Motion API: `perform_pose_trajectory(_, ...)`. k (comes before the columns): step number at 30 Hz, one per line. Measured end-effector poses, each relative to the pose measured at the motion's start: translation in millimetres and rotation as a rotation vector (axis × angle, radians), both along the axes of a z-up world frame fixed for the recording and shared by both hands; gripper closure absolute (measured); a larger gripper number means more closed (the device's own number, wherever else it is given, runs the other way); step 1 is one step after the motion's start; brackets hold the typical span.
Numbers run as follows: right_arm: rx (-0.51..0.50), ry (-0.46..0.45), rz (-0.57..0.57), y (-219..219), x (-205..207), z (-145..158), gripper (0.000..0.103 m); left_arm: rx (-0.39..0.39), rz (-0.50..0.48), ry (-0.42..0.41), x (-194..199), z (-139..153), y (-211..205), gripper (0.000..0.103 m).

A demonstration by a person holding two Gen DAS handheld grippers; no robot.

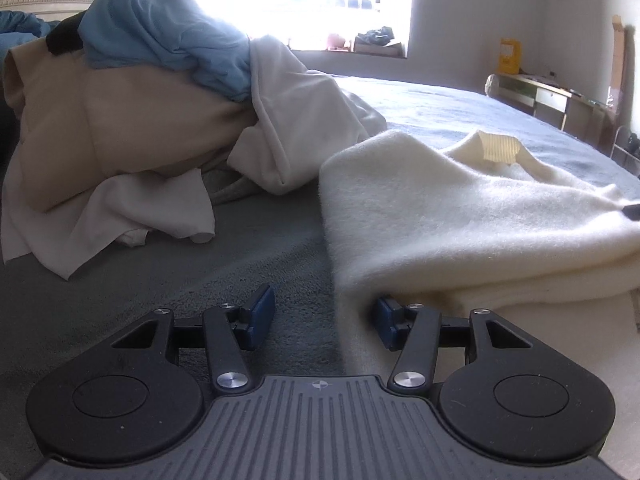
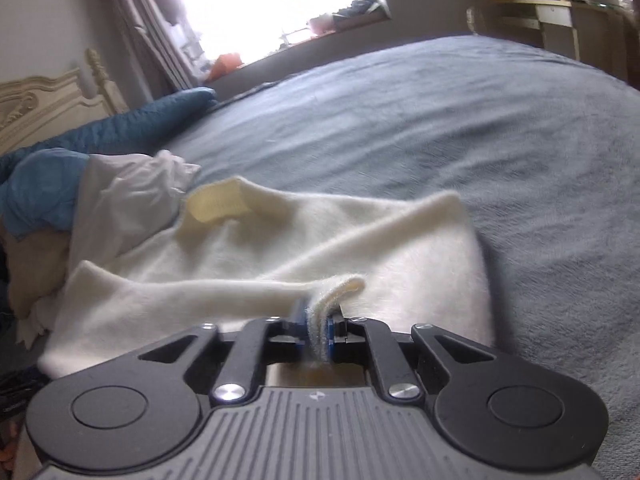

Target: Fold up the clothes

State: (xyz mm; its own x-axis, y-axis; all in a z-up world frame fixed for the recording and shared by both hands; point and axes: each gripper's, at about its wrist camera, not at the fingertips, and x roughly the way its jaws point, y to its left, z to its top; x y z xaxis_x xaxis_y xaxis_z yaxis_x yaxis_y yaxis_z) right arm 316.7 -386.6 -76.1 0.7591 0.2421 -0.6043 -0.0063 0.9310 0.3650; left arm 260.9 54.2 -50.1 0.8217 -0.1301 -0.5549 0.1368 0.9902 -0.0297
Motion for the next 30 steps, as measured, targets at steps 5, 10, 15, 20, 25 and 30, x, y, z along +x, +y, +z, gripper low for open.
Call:
perform_pose_trajectory(5,0.073,-0.017,-0.112,-27.9,-8.9,7.5,0.08,-0.06,-0.01,0.008,-1.7,1.6,10.0,0.049)
perform_pose_trajectory(10,-0.018,-0.081,-0.214,-31.9,-31.2,34.5,0.075,-0.162,-0.02,0.012,-17.0,12.0,30.4,0.048)
perform_pose_trajectory(15,-0.117,-0.16,-0.014,33.1,-37.1,55.0,0.075,-0.264,0.018,-0.05,-29.8,32.9,50.4,0.043)
perform_pose_trajectory(20,-0.204,-0.11,0.119,87.6,-27.5,37.3,0.076,-0.258,0.014,-0.072,-8.1,25.8,34.8,0.042)
perform_pose_trajectory(25,-0.338,-0.04,0.128,101.4,-32.8,5.7,0.079,-0.248,-0.025,0.03,13.9,-3.8,28.7,0.04)
perform_pose_trajectory(30,-0.408,-0.061,0.126,136.6,-29.7,37.9,0.076,-0.292,-0.031,0.034,15.5,-7.0,34.6,0.038)
